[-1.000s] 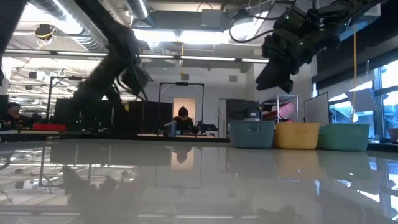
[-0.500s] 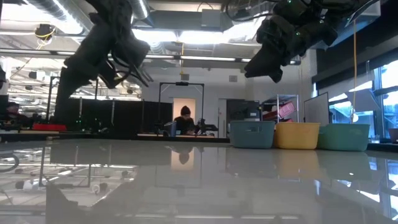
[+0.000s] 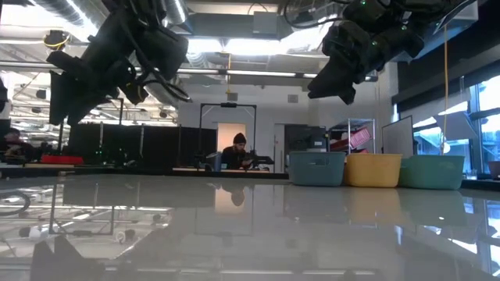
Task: Sort batteries
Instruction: Put the black into the yellow bin
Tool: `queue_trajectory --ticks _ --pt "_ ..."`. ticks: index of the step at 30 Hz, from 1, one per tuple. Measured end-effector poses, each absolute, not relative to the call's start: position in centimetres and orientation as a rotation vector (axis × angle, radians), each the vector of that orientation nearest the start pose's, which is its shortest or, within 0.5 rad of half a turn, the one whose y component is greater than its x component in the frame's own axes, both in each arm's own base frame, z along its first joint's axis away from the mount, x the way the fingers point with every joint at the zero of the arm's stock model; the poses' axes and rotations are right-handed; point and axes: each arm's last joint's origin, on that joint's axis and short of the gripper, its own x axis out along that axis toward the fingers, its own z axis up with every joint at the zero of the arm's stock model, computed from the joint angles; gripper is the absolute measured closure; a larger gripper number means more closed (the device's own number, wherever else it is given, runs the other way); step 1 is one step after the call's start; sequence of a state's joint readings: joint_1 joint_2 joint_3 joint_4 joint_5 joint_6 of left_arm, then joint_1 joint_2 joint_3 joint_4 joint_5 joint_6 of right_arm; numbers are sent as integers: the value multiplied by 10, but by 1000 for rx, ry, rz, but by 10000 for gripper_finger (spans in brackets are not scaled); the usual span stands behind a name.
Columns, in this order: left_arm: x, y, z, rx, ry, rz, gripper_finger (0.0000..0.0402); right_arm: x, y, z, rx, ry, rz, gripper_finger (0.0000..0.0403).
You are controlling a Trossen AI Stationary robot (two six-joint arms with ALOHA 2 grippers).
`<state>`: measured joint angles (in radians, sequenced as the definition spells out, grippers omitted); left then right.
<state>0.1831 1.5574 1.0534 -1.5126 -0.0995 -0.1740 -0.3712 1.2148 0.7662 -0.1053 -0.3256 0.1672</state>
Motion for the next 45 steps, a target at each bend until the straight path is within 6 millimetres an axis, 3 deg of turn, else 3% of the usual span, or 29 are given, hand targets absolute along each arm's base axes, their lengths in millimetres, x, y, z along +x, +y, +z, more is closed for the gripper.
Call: queue_trajectory --ticks 8,13,17,20,25,30,33,41,45 --pt "217 23 215 -101 2014 252 105 240 -90 249 525 505 -140 281" --pt "215 18 216 -98 2047 176 105 238 -105 239 703 532 -104 281" --pt "212 18 217 -170 2071 151 105 243 -113 238 716 541 -106 281" --pt "211 14 216 -211 2073 124 105 251 -117 248 652 516 -98 281" --pt "207 14 189 -283 2131 225 105 265 -126 261 471 487 -117 281" --pt "193 18 154 -353 2202 335 105 276 -135 260 269 508 -175 281" --pt "184 19 135 -374 2256 376 106 282 -140 257 277 523 -217 281" --pt "187 20 126 -196 2272 219 106 287 -120 251 394 599 -93 281" --pt "186 21 125 -192 2273 193 106 291 -107 250 386 622 -81 281"
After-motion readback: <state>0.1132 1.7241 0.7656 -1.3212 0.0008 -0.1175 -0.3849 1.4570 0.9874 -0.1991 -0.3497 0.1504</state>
